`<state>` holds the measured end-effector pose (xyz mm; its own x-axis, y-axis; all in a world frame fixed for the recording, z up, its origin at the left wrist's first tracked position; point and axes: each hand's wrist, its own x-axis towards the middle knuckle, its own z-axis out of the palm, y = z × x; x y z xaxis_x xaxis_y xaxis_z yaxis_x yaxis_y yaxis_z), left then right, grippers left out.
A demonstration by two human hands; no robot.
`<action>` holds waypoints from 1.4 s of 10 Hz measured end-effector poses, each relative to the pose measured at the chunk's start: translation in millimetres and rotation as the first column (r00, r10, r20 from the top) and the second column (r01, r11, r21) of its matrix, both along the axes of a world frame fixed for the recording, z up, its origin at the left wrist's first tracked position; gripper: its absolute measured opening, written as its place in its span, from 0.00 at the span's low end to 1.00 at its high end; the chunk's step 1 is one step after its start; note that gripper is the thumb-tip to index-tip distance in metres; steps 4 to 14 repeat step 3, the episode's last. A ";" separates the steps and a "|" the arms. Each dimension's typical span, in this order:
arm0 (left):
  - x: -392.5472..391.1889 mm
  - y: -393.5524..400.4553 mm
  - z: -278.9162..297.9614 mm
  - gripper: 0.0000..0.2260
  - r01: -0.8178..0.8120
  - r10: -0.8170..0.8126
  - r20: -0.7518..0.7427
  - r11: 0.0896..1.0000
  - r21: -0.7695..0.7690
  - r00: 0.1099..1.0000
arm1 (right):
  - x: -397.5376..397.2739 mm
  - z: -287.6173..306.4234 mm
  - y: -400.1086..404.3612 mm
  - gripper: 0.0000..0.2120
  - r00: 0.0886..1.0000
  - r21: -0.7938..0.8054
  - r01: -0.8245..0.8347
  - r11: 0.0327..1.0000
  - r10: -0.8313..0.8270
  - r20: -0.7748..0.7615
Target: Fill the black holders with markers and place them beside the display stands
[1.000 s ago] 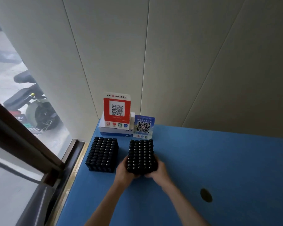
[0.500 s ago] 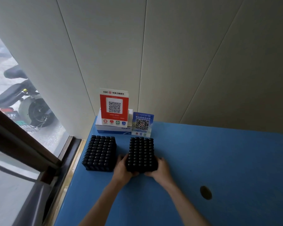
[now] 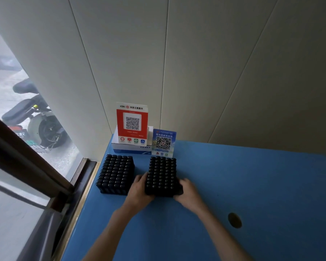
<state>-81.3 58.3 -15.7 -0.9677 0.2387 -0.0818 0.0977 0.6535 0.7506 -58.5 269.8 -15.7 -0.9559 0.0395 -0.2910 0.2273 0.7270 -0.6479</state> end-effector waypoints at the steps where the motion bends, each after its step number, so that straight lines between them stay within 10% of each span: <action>1: 4.5 -7.4 11.2 0.35 0.010 -0.009 -0.015 1.000 0.012 1.000 | 3.6 13.4 5.7 0.08 0.998 0.117 -0.046 0.992 0.051 -0.041; 3: 13.1 -12.5 38.5 0.19 -0.031 0.006 -0.229 0.994 -0.108 0.973 | 10.3 41.7 16.1 0.13 0.973 0.196 -0.024 0.980 0.068 -0.219; 14: 13.1 -12.5 38.5 0.19 -0.031 0.006 -0.229 0.994 -0.108 0.973 | 10.3 41.7 16.1 0.13 0.973 0.196 -0.024 0.980 0.068 -0.219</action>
